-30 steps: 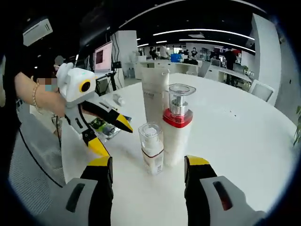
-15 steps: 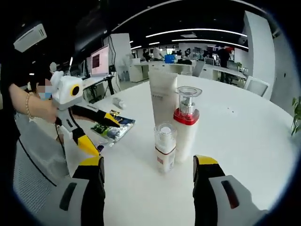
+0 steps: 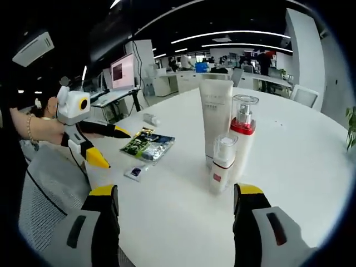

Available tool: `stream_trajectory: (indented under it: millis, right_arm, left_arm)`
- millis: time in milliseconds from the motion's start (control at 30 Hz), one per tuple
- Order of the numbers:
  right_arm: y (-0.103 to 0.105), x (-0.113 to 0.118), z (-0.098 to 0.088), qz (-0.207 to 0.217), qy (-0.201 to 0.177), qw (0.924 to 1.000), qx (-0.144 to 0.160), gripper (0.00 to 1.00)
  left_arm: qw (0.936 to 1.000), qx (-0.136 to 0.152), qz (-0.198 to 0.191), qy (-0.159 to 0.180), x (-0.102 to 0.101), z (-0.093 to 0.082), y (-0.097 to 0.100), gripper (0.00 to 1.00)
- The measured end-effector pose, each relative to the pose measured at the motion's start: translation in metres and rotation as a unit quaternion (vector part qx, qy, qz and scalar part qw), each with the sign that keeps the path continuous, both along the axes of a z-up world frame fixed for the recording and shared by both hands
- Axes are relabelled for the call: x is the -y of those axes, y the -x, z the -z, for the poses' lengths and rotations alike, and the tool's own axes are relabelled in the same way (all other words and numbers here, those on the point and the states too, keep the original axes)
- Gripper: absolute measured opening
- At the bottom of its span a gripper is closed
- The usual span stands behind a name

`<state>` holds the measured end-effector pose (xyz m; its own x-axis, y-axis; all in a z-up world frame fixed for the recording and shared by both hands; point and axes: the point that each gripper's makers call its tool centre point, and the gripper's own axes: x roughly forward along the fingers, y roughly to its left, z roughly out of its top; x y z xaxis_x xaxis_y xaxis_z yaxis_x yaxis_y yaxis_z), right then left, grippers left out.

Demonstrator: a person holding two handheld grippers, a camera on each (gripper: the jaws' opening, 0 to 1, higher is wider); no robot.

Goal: Arrange the skincare products in the storage area until every visible bottle or jar stands upright without overlapping.

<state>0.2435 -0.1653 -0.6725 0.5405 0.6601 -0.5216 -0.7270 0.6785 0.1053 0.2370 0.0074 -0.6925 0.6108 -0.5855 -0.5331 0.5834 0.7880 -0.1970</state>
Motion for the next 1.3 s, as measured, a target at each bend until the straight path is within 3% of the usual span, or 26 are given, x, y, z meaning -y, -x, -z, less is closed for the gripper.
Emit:
stream_trajectory:
  millis: [400, 733, 1000, 1300]
  right_arm:
    - [0.022, 0.005, 0.008, 0.032, 0.004, 0.9994, -0.010, 0.92]
    - [0.032, 0.013, 0.013, 0.050, -0.003, 0.9987, -0.012, 1.00]
    - [0.039, 0.020, 0.024, 0.055, 0.001, 0.9981, -0.027, 1.00]
    - [0.040, 0.022, 0.028, 0.061, -0.001, 0.9976, -0.034, 1.00]
  left_arm:
    - [0.9992, -0.011, -0.039, 0.004, -0.035, -0.010, 0.027, 0.84]
    - [0.9968, -0.031, -0.073, 0.010, -0.066, 0.000, 0.048, 0.95]
    - [0.9951, -0.043, -0.088, 0.010, -0.067, 0.001, 0.059, 0.99]
    - [0.9950, -0.045, -0.089, 0.005, -0.069, 0.005, 0.053, 0.97]
